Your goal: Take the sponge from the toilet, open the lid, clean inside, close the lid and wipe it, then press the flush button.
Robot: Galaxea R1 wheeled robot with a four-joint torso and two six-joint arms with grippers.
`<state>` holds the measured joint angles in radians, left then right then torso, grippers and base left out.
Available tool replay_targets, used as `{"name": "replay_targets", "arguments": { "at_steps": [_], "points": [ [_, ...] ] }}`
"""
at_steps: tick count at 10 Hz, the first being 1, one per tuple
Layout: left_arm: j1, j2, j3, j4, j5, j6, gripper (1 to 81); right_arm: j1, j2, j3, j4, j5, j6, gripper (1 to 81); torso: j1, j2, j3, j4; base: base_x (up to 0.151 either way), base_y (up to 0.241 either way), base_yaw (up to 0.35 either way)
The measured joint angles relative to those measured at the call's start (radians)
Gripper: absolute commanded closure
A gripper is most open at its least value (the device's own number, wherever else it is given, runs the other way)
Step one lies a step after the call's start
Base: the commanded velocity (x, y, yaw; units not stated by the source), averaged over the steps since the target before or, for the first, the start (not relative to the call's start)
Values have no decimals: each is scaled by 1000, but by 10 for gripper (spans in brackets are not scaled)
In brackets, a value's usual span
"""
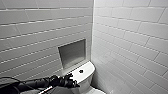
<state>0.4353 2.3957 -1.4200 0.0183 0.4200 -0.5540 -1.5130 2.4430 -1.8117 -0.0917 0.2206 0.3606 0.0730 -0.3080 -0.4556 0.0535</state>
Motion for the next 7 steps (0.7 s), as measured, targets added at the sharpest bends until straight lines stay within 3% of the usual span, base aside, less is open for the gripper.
{"name": "replay_targets", "arguments": {
  "at_steps": [3, 7],
  "points": [
    [-58, 95, -111, -1, 6, -50, 811, 16, 1, 2, 3, 6, 1, 811, 1, 1, -53, 0, 0, 0, 0],
    [-131, 164, -246, -4, 7, -98, 811, 21, 3, 4, 5, 8, 4, 811, 2, 2, -65, 0, 0, 0, 0]
  ]
}}
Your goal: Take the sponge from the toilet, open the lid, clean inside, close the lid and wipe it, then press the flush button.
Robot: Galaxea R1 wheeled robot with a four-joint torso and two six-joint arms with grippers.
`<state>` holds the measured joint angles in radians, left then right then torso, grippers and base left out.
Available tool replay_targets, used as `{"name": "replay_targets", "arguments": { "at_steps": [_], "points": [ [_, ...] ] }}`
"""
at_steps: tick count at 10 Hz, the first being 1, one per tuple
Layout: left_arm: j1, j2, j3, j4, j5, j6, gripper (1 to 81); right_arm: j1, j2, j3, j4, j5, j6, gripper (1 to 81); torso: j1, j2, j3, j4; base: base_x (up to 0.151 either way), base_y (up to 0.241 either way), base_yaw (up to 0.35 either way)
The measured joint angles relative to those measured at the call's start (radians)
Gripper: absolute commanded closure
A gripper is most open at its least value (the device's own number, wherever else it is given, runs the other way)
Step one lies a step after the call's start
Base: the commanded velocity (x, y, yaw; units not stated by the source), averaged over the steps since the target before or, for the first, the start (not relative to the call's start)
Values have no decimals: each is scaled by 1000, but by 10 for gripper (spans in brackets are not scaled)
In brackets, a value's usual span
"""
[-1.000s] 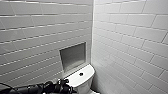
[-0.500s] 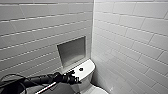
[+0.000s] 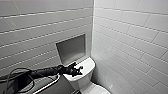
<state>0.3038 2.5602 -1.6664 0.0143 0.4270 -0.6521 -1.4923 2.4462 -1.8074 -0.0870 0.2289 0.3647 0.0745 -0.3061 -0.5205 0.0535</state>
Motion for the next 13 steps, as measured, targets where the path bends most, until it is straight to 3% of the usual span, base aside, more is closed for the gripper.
{"name": "replay_targets", "arguments": {
  "at_steps": [7, 13],
  "points": [
    [-62, 125, -255, -17, 3, -7, 811, 6, 0, 1, 1, 3, 3, 811, 0, 1, -3, 0, 0, 0, 0],
    [-129, 181, -354, -21, 3, -7, 811, 16, 14, 1, 1, 7, 3, 811, 2, 2, -94, 0, 0, 0, 0]
  ]
}}
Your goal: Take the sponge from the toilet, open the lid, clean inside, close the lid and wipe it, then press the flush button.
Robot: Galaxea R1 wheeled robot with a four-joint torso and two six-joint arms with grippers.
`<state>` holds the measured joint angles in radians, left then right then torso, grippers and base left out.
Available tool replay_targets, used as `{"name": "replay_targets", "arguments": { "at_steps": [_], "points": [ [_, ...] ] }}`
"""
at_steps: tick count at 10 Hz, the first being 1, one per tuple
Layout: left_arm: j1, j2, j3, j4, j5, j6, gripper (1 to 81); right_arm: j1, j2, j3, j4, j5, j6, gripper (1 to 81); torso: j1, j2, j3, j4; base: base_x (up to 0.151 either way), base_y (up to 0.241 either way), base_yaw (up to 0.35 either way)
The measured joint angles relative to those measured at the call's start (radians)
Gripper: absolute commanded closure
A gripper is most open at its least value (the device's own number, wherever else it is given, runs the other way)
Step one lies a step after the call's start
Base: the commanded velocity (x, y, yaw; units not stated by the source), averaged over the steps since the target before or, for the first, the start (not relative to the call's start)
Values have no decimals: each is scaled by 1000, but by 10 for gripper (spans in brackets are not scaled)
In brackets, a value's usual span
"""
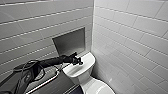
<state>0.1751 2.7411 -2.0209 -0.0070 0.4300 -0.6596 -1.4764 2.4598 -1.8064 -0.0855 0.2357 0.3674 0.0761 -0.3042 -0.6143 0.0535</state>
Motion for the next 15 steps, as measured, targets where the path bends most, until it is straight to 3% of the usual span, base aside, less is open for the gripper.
{"name": "replay_targets", "arguments": {
  "at_steps": [3, 12, 15],
  "points": [
    [-1, 13, -40, 0, -1, 0, 811, 4, 0, 0, 0, 2, 0, 811, 0, 1, -27, 0, 0, 0, 0],
    [-31, 147, -251, 4, -6, 0, 811, 6, 0, 0, 1, 2, 0, 811, 1, 1, -28, 0, 0, 0, 0],
    [-33, 177, -326, 30, -4, 0, 811, 6, 6, 0, 0, 0, 0, 811, 1, 1, -51, 0, 0, 0, 0]
  ]
}}
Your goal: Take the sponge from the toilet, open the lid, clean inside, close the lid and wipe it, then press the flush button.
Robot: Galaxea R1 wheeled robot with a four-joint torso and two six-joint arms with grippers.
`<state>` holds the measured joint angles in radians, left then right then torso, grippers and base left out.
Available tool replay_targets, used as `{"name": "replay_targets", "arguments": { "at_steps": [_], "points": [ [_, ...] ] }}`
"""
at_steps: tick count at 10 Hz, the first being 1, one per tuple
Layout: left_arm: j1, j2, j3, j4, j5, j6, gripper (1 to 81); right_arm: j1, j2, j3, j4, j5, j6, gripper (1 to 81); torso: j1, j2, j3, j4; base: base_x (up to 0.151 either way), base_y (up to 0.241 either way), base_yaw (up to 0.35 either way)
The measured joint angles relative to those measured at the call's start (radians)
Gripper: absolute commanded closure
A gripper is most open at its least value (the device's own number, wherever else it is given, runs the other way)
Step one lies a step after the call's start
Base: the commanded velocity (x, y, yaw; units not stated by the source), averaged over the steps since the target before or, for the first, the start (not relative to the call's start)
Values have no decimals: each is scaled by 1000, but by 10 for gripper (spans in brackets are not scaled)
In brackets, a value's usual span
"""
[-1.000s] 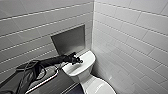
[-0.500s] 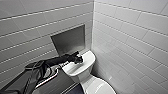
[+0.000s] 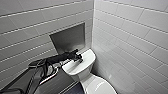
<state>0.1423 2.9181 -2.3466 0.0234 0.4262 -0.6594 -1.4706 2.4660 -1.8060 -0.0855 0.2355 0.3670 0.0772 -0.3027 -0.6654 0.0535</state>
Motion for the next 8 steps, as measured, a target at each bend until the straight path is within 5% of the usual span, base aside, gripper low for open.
{"name": "replay_targets", "arguments": {
  "at_steps": [8],
  "points": [
    [37, 20, -61, 41, -23, 0, 811, 2, 37, -22, -1, 5, 0, 811, 0, 0, -3, 0, 0, 0, 0]
  ]
}}
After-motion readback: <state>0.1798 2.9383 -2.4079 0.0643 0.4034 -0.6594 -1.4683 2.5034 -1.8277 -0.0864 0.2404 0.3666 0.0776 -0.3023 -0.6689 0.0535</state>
